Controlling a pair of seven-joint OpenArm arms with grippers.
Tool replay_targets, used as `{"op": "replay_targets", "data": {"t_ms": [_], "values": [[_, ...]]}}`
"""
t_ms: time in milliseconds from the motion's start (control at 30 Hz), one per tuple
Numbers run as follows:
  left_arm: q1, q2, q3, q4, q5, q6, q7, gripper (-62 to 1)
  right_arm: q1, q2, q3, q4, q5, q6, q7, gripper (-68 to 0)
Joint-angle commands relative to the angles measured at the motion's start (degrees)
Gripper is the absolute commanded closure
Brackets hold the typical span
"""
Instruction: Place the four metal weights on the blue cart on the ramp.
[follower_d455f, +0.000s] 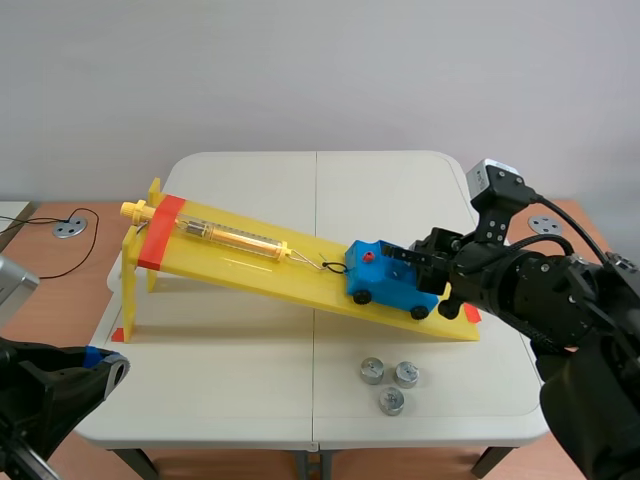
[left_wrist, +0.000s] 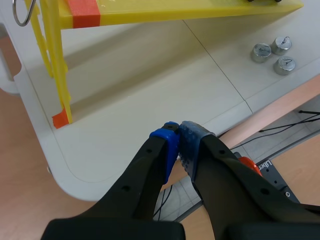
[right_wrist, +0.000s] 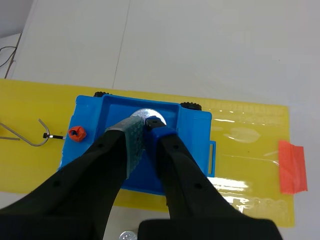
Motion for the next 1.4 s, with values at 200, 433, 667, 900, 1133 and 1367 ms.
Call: {"op": "replay_targets", "data": {"t_ms": [200, 433, 667, 900, 1133, 1367], "values": [[-0.02, 0.28, -0.9, 4.15, -4.22, -1.01, -5.46, -4.0, 7.85, -0.96, -1.09, 0.79, 2.32, -0.46, 10.82, -0.6], [-0.02, 0.28, -0.9, 4.15, -4.22, -1.01, -4.46, -4.0, 8.11, -0.94, -1.07, 0.74, 2.32, -0.42, 11.17, -11.7], [-0.02, 0.28, -0.9, 4.15, -4.22, -1.01, -4.39, -4.0, 7.61, -0.66, 1.49, 2.78, 2.36, 5.2, 9.84, -26.6], [-0.02, 0.28, -0.9, 4.15, -4.22, -1.01, -4.26, -4.0, 1.57, 3.82, 4.09, 14.08, 4.11, 8.87, 5.88, -26.6], [-0.02, 0.28, -0.9, 4.15, -4.22, -1.01, -4.26, -4.0, -7.17, 12.17, 4.09, 24.52, 5.81, 12.24, 3.28, -26.6], [-0.04, 0.28, -0.9, 4.15, -4.22, -1.01, -4.26, -4.0, -15.39, 21.75, 4.09, 31.65, 7.56, 13.62, 0.85, -26.6]]}}
